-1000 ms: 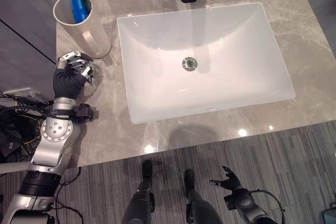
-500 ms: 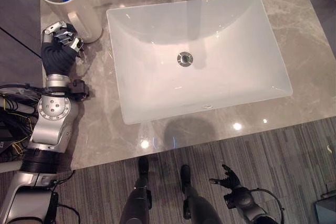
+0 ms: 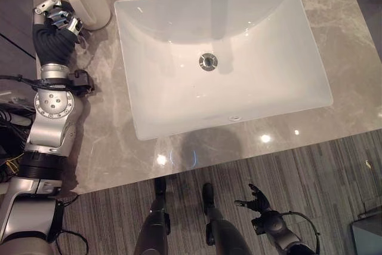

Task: Put brush and paste in cup on sink, flatten towel.

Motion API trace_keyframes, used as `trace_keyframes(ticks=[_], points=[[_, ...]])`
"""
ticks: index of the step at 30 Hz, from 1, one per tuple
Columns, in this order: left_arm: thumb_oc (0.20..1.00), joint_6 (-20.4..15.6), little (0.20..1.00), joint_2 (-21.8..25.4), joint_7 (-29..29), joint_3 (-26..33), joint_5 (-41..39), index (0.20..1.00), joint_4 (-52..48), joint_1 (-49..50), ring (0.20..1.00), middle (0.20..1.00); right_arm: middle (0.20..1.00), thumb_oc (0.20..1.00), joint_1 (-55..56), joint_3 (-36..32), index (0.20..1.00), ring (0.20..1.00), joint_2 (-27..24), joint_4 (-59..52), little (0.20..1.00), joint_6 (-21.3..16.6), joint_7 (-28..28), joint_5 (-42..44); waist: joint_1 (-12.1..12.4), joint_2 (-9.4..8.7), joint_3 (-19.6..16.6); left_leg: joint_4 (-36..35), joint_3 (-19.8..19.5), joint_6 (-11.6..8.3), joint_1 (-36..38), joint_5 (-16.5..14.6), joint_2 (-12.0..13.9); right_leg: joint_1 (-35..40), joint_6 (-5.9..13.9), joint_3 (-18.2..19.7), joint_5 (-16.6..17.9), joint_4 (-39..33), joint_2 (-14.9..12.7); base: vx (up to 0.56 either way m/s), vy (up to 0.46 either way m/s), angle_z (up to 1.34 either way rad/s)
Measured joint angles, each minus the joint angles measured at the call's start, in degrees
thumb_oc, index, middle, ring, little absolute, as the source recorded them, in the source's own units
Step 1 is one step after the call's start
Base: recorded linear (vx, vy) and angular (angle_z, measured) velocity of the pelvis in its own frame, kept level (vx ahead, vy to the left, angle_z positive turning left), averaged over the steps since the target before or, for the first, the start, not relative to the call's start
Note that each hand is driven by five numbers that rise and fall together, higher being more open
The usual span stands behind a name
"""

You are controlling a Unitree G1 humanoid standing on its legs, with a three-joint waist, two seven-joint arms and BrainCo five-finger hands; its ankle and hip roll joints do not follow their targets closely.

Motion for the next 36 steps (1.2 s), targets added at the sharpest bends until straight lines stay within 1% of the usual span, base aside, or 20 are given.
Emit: trace_keyframes(ticks=[3,5,7,9,11,13,17,20,24,29,31,35,36], points=[[0.200,0.04,0.200,0.15,0.20,-0.41,0.45,0.200,0.95,-0.84,0.200,0.200,1.000,1.000,0.01,0.03,1.000,1.000,0.00,-0.11,1.000,-0.02,0.00,0.02,-0.09,-0.02,-0.01,0.01,0.00,-0.03,-0.03,0.02,0.01,-0.04,0.01,0.02,0.02,0.00,0.00,0.00,0.000,0.00],[0.200,0.16,0.200,1.98,0.54,-3.58,1.70,0.200,5.39,-5.22,0.200,0.200,1.000,1.000,0.00,0.19,1.000,1.000,0.00,-0.20,1.000,-0.43,0.00,0.02,-0.35,-0.36,0.06,0.03,0.08,-0.05,-0.12,0.03,0.04,-0.19,0.02,0.08,0.08,-0.01,0.02,0.00,0.000,0.00],[0.200,0.19,0.200,2.03,0.69,-3.97,1.74,0.200,7.02,-7.13,0.200,0.200,1.000,1.000,0.03,0.30,1.000,1.000,0.00,-0.24,1.000,-0.48,0.00,0.03,-0.54,-0.62,-0.03,0.02,0.26,-0.05,-0.36,0.03,0.05,-0.54,0.03,0.22,0.11,-0.01,0.00,0.01,-0.005,-0.04],[0.200,0.23,0.200,3.06,1.33,-4.94,2.00,0.200,9.14,-9.90,0.200,0.200,1.000,1.000,0.00,1.21,1.000,1.000,-0.05,-0.56,1.000,-0.59,0.01,0.04,-0.75,-0.94,-0.18,0.16,0.38,-0.04,-0.94,0.05,0.11,-1.10,0.00,0.37,0.29,0.00,0.07,0.01,-0.003,-0.02],[0.200,0.34,0.200,3.99,1.73,-6.82,2.00,0.200,11.92,-12.59,0.200,0.200,1.000,1.000,-0.12,2.09,1.000,1.000,-0.05,-0.60,1.000,-0.70,0.02,0.05,-1.05,-1.06,-0.18,0.16,0.38,-0.03,-1.09,0.09,0.15,-1.08,0.00,0.37,0.42,0.02,0.15,0.00,0.000,0.00],[0.200,0.62,0.200,4.44,1.90,-7.11,2.01,0.200,13.77,-13.77,0.200,0.200,1.000,1.000,-0.11,2.49,1.000,1.000,-0.03,-0.76,1.000,-0.91,0.05,0.05,-1.70,-1.10,-0.21,0.15,0.39,-0.02,-1.05,0.08,0.15,-1.05,0.01,0.36,0.43,0.02,0.13,0.00,0.000,0.00],[0.200,1.43,0.200,4.47,1.89,-7.71,1.87,0.200,14.95,-15.07,0.200,0.200,1.000,1.000,-0.18,2.68,1.000,1.000,-0.01,-0.78,1.000,-0.91,0.06,0.07,-1.95,-1.20,-0.28,0.15,0.42,-0.02,-0.91,0.09,0.21,-0.92,0.02,0.36,0.44,0.02,0.18,0.01,-0.001,0.00],[0.200,1.80,0.200,5.82,1.65,-9.66,1.60,0.200,15.09,-15.56,0.200,0.200,1.000,1.000,-0.18,2.72,1.000,1.000,0.00,-0.80,1.000,-0.91,0.08,0.07,-1.99,-1.44,-0.53,0.15,0.46,-0.03,-0.86,0.09,0.23,-0.91,0.02,0.40,0.47,0.02,0.20,0.00,0.000,0.00],[0.200,2.69,0.200,7.25,0.15,-15.41,0.85,0.200,17.33,-18.34,0.200,0.200,1.000,1.000,-0.40,3.84,1.000,1.000,0.04,-0.53,1.000,-0.90,0.15,0.09,-1.88,-1.98,-1.25,0.13,0.48,-0.03,-0.69,0.10,0.23,-0.78,0.02,0.41,0.46,0.02,0.17,0.00,0.000,0.00],[0.200,3.99,0.200,7.30,-1.14,-18.13,0.81,0.200,20.21,-19.77,0.200,0.200,1.000,1.000,-0.80,4.61,1.000,1.000,0.28,-0.58,1.000,-0.92,0.34,0.11,-1.93,-1.69,-1.47,0.04,0.58,-0.03,0.00,0.10,0.19,-0.23,0.02,0.48,0.45,0.01,0.11,0.00,0.000,0.00],[0.200,3.96,0.200,7.00,-1.19,-18.37,0.83,0.200,21.57,-19.91,0.200,0.200,1.000,1.000,-0.84,4.63,1.000,1.000,0.29,-0.56,1.000,-0.92,0.35,0.14,-1.96,-1.35,-1.82,0.00,0.68,-0.03,-0.05,0.10,0.19,-0.47,0.02,0.60,0.45,0.01,0.10,0.00,-0.001,-0.02],[0.200,3.95,0.200,6.49,-1.14,-18.52,0.86,0.200,24.29,-21.69,0.200,0.200,1.000,1.000,-0.80,4.82,1.000,1.000,0.26,-0.43,1.000,-0.92,0.35,0.33,-1.98,-1.32,-1.91,0.02,0.83,-0.03,-0.16,0.11,0.19,-0.73,-0.01,0.81,0.48,0.02,0.11,0.00,0.000,0.00],[0.200,3.94,0.200,6.16,-1.08,-18.82,0.93,0.200,25.55,-22.24,0.200,0.200,1.000,1.000,-0.61,5.16,1.000,1.000,0.29,-0.39,1.000,-0.92,0.41,0.47,-2.10,-1.31,-2.84,0.01,0.87,-0.04,-0.61,0.11,0.21,-1.15,-0.01,0.87,0.48,0.02,0.13,0.00,0.000,0.00]])
